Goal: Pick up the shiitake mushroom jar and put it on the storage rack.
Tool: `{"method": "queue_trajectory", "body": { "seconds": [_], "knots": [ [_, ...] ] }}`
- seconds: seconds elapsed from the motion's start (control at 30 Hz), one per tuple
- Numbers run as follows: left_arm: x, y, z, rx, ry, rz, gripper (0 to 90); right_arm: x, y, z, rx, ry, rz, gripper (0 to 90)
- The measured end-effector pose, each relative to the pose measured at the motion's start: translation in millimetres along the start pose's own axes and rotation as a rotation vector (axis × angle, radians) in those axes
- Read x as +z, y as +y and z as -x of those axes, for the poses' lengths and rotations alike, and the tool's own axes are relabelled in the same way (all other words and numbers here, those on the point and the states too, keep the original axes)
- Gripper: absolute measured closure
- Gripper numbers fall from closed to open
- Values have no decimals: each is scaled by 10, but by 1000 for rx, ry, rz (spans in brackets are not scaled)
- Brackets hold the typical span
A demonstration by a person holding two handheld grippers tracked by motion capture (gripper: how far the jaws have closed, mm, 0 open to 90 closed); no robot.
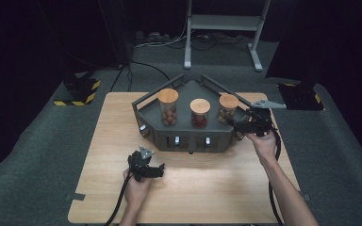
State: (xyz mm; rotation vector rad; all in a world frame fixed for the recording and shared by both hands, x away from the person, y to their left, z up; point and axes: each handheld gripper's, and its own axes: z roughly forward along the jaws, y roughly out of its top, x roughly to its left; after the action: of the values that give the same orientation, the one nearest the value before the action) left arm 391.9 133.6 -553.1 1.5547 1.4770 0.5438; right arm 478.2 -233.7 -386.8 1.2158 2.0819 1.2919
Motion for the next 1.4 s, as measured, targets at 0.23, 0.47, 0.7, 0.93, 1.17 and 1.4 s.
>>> {"method": "queue_trajectory", "body": {
  "seconds": [0.23,0.47,0.7,0.93,1.17,1.4],
  "knots": [
    [0,0,0,0,0,0,41,-50,-19,20,1,-8,7,67],
    [0,0,-1,2,0,-1,41,-86,-58,49,14,-8,11,66],
    [0,0,-1,2,0,0,41,-139,-91,71,14,-14,21,67],
    [0,0,-1,2,0,-1,41,-171,-139,85,10,-24,20,67],
    [0,0,-1,2,0,0,40,-217,-209,71,13,-29,25,67],
    [0,0,-1,2,0,-1,41,-256,-267,64,11,-31,31,69]
  ]
}}
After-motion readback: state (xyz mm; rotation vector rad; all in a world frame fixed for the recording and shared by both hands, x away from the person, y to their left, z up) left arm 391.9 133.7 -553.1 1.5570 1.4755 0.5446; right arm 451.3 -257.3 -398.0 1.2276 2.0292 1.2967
